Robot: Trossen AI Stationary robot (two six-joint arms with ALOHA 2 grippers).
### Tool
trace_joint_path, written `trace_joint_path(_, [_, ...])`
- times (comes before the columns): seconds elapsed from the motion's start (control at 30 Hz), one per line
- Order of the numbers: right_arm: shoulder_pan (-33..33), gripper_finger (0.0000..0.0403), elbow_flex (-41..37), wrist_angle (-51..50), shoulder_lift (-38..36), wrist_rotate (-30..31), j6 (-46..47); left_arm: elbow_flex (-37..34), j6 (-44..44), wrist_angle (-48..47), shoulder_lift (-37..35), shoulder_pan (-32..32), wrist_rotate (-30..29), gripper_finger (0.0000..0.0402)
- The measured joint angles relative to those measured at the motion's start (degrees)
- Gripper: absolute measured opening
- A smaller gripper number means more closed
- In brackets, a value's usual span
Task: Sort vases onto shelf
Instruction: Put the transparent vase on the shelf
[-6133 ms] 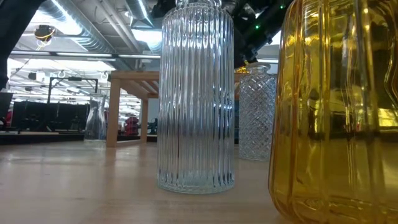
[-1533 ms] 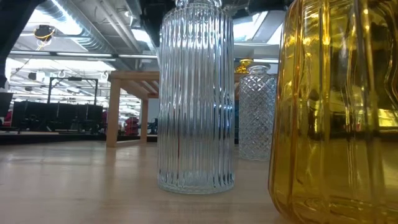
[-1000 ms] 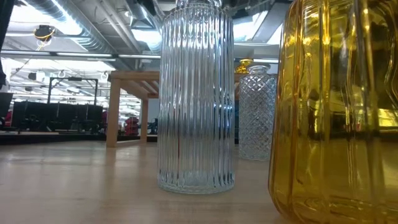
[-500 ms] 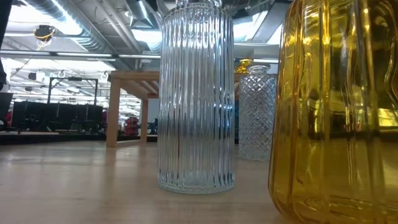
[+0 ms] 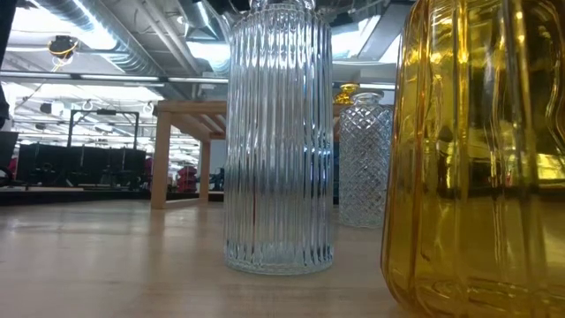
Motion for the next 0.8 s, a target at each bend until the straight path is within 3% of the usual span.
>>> trace_joint_path(0.13, [-0.07,0.0076,0.00,-1.42,-0.09,-1.58,-0.12,-0.03,-0.67,-0.16,0.00,0.00,-0.49,0.0012])
trace_joint_path(0.3, [-0.09,0.0015,0.02,-1.83,-0.24,-2.38,0.04,-0.21,-0.44,-0.82,-0.36,0.23,-0.94,0.0032])
trace_joint_path(0.47, [-0.09,0.0002,-0.07,-0.77,-0.11,-2.53,1.29,-0.10,-0.44,-0.18,-1.38,0.20,-0.73,0.0053])
trace_joint_path(0.67, [-0.07,0.0001,-0.07,-0.79,-0.11,-2.73,2.43,-0.10,-0.40,-0.28,-1.60,0.22,-0.91,0.0014])
trace_joint_path(0.8, [-0.07,0.0001,-0.07,-0.37,-0.11,-3.24,2.97,-0.10,-0.40,-0.27,-1.70,0.23,-0.90,0.0014])
